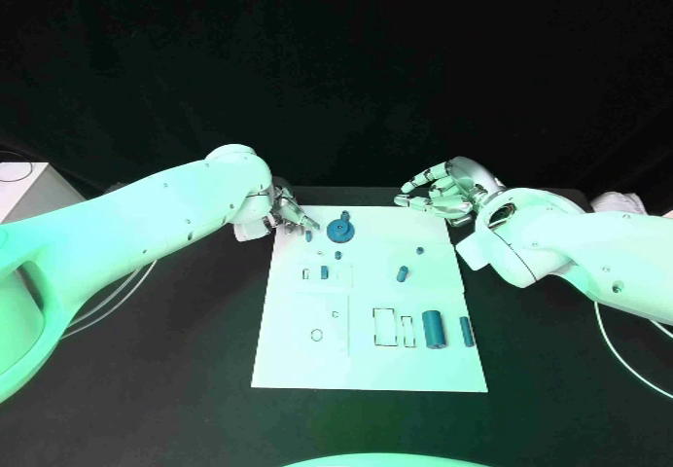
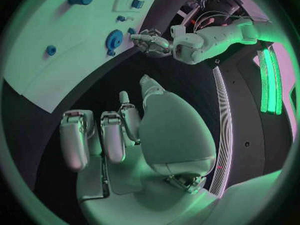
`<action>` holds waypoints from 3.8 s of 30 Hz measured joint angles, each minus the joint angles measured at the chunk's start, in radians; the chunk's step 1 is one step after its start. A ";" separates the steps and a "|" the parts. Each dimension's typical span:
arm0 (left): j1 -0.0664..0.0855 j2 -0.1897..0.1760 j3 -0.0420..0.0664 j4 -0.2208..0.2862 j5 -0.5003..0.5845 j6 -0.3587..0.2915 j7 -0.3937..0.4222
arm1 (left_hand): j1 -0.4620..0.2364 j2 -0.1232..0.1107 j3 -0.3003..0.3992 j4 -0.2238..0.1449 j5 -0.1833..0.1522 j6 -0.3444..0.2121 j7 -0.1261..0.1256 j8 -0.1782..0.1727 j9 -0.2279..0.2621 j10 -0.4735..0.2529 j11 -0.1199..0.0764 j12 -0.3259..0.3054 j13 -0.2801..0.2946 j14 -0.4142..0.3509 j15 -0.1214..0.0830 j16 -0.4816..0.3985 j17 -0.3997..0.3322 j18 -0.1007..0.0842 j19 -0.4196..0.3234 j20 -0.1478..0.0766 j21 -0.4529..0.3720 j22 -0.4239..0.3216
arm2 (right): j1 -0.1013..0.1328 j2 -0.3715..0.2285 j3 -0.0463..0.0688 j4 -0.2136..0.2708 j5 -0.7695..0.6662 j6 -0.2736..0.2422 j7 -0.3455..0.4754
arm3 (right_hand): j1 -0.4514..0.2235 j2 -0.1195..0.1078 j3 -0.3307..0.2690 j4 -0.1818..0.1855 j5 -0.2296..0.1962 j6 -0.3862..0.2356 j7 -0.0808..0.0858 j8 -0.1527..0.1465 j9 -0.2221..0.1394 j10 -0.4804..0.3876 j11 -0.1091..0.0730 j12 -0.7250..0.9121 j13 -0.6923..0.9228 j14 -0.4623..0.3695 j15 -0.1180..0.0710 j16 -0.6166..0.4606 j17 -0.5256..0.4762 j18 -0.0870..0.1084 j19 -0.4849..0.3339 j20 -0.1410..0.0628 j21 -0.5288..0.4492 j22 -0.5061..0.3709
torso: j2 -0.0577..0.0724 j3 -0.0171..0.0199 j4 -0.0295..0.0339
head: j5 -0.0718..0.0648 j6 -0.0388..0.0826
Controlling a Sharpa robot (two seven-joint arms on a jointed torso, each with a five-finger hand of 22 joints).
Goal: Assemble the parts on the task board
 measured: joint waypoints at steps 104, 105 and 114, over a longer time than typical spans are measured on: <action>-0.062 -0.303 -0.055 0.547 0.019 -0.312 -0.015 | 0.063 -0.077 0.370 -0.124 0.215 0.097 -0.043 0.095 -0.028 0.219 -0.057 0.148 0.220 0.002 -0.041 0.057 0.000 -0.016 0.124 -0.041 0.082 0.132 | -0.005 0.027 -0.009 -0.133 0.220 -0.018 0.303 | 0.018 -0.053 0.230 -0.046 0.017 -0.085 0.038 -0.054 -0.049 -0.453 0.121 -1.201 -1.182 -0.579 0.168 -1.416 -0.994 0.163 -0.708 0.182 -1.426 -1.073 | -0.010 0.0041 0.0128 | 0.015 -0.025; -0.062 -0.303 -0.056 0.546 0.017 -0.312 -0.016 | 0.063 -0.077 0.370 -0.124 0.215 0.097 -0.043 0.095 -0.028 0.219 -0.057 0.148 0.220 0.002 -0.041 0.057 0.000 -0.016 0.124 -0.041 0.082 0.132 | -0.005 0.027 -0.009 -0.132 0.222 -0.018 0.306 | 0.018 -0.053 0.230 -0.046 0.017 -0.085 0.038 -0.054 -0.049 -0.453 0.121 -1.201 -1.183 -0.579 0.168 -1.416 -0.996 0.163 -0.708 0.182 -1.426 -1.074 | -0.010 0.0042 0.0128 | 0.015 -0.025; -0.062 -0.297 -0.061 0.539 -0.005 -0.310 -0.028 | 0.061 -0.078 0.370 -0.124 0.215 0.097 -0.043 0.099 -0.028 0.218 -0.057 0.148 0.220 0.002 -0.041 0.057 0.000 -0.016 0.124 -0.041 0.082 0.132 | -0.005 0.027 -0.009 -0.130 0.230 -0.018 0.326 | 0.018 -0.053 0.227 -0.049 0.017 -0.085 0.038 -0.054 -0.052 -0.453 0.121 -1.205 -1.191 -0.579 0.168 -1.421 -1.003 0.163 -0.708 0.182 -1.425 -1.083 | -0.010 0.0032 0.0124 | 0.016 -0.029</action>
